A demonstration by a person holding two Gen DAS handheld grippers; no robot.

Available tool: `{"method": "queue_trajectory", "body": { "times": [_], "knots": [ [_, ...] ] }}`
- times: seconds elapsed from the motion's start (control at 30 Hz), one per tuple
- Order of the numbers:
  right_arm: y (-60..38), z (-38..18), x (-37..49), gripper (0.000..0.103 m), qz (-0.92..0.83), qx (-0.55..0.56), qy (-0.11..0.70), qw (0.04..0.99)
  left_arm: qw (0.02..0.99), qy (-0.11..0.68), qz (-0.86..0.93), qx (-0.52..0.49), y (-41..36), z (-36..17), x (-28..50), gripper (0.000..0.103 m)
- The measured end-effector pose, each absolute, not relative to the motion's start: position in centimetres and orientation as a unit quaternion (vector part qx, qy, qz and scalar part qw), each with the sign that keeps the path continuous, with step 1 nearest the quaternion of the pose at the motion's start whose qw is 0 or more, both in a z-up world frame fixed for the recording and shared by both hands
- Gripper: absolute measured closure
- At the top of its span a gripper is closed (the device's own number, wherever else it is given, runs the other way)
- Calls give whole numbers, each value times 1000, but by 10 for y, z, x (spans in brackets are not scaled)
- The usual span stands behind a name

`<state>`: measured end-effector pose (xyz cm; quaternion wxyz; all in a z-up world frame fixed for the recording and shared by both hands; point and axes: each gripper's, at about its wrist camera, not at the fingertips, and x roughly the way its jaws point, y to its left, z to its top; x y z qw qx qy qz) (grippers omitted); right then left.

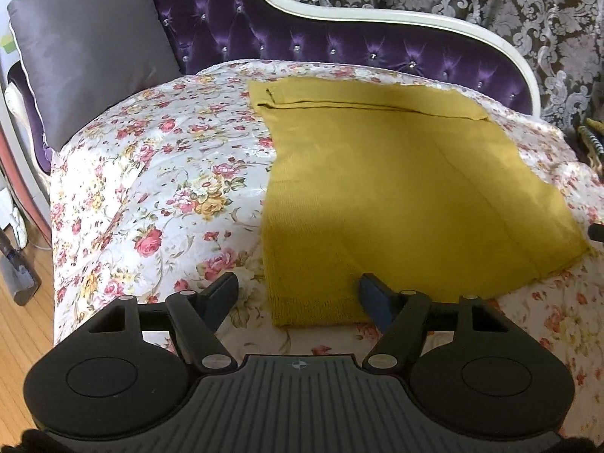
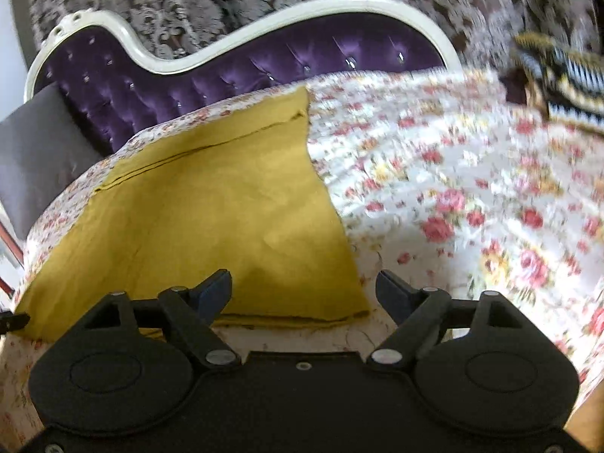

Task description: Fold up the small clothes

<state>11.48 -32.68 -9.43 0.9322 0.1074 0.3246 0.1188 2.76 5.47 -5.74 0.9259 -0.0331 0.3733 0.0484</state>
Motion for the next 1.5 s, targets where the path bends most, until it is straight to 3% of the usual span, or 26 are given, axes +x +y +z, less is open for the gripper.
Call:
{"method": "queue_trajectory", "body": {
  "times": [0.07,0.37,0.47,0.57,0.6,0.63,0.73,1.07,1.37,1.4,1.5],
  "knots": [
    [-333,-102,118,23,120,129,334,926,926,373,40,-38,55,-57,26,41],
    [-351,-123,120,34,126,197,345,909,926,375,28,-28,51,-55,28,48],
    [-353,-125,122,44,135,207,346,905,927,374,25,-28,51,-54,29,53],
    [-353,-126,123,60,148,216,349,900,928,371,20,-22,50,-53,29,66],
    [-353,-126,123,75,154,220,349,898,929,370,19,-21,50,-53,30,80],
    [-353,-126,123,84,161,226,349,895,929,370,16,-23,50,-53,30,84],
    [-349,-123,123,85,166,218,347,897,928,370,6,-34,54,-52,31,92],
    [-348,-69,140,85,205,238,283,906,943,315,5,-105,75,-16,40,94],
    [-328,-43,225,86,213,212,265,916,943,302,26,-140,104,-7,107,94],
    [-328,-44,235,86,211,210,265,917,943,302,31,-139,107,-9,117,100],
    [-324,-50,270,86,196,203,272,920,939,311,40,-142,120,-16,149,101]
  ]
}}
